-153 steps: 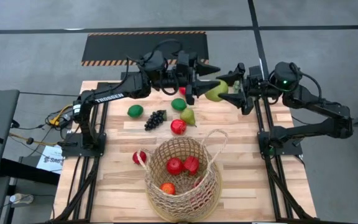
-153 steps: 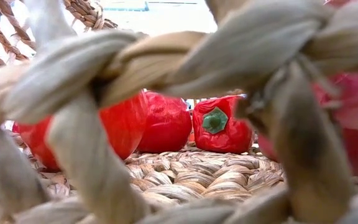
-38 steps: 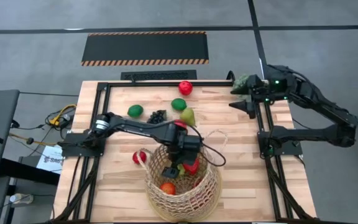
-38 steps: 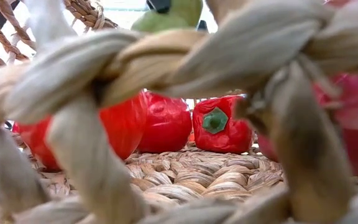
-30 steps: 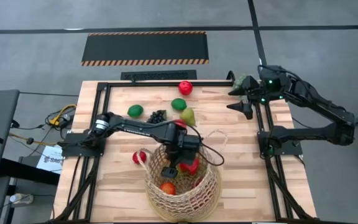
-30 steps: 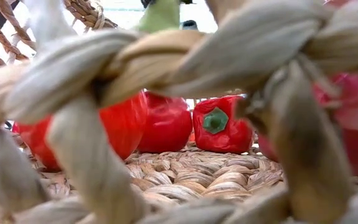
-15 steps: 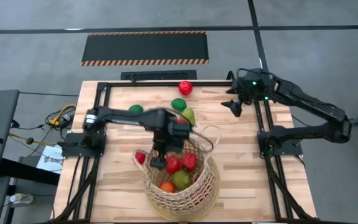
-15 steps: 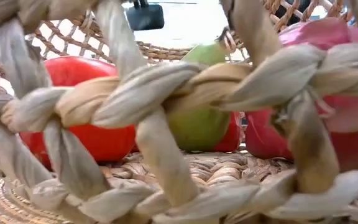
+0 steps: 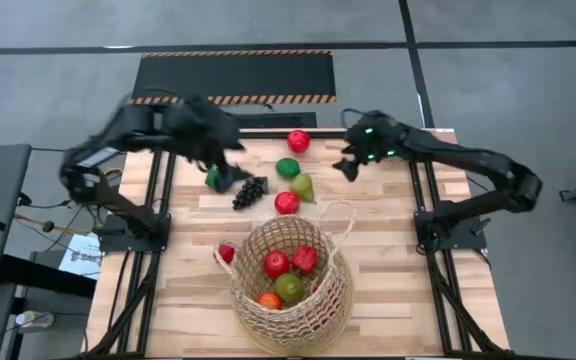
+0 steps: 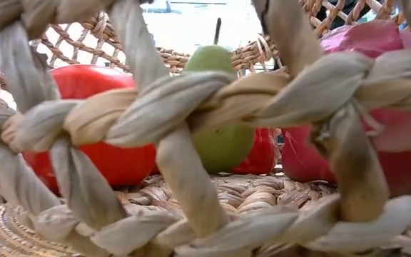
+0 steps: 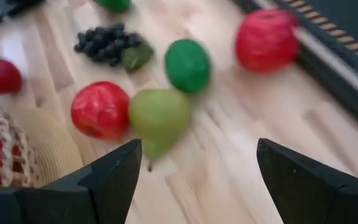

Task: Build produce basket
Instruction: Put the pear into the basket

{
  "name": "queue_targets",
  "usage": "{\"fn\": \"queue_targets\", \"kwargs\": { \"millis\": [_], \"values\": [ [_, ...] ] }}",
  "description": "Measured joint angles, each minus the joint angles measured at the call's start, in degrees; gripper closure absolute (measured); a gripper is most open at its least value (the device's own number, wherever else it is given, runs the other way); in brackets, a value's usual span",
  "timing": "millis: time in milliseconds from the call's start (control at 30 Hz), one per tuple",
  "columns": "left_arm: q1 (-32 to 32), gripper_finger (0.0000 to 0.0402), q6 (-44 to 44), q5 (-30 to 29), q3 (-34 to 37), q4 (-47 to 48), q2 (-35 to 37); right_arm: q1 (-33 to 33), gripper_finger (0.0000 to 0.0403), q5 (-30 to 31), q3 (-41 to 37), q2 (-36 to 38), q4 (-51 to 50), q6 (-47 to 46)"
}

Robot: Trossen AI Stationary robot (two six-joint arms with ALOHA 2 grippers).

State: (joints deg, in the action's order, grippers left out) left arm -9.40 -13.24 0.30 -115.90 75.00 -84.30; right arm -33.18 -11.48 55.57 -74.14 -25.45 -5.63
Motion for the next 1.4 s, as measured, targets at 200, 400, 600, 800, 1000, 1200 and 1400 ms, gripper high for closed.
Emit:
{"fn": "queue_targets", "kwargs": {
  "millis": [200, 400, 600, 800, 1000, 1200, 1400],
  "values": [
    [-1.6, 0.0019, -2.3, -10.6, 0.0, -0.2, 6.8, 3.6, 0.0065, -0.2, 0.1, -10.0, 7.3, -0.1],
    [-1.6, 0.0019, -2.5, -14.4, 0.0, -0.2, 8.9, 5.4, 0.0065, 0.9, 1.9, -17.9, 8.4, 1.0],
    [-1.6, 0.0019, -2.4, -14.5, 0.0, -0.3, 8.6, 7.2, 0.0065, 1.0, 2.1, -23.8, 11.1, 1.2],
    [-1.6, 0.0019, -1.9, -14.5, 0.0, -0.4, 7.5, 7.3, 0.0065, 1.0, 2.1, -27.9, 13.5, 1.1],
    [-1.6, 0.0019, -1.2, -14.5, 0.1, 0.0, 6.1, 7.3, 0.0065, 0.4, 2.3, -31.4, 18.5, 1.0],
    [-1.4, 0.0019, -0.7, -14.4, 0.1, 0.6, 4.2, 7.3, 0.0068, -0.8, 3.0, -33.3, 18.5, 1.6],
    [-1.4, 0.0019, 0.3, -14.1, 0.1, 1.0, 3.2, 7.4, 0.0071, -3.2, 3.1, -29.1, 16.3, 1.2]
  ]
}}
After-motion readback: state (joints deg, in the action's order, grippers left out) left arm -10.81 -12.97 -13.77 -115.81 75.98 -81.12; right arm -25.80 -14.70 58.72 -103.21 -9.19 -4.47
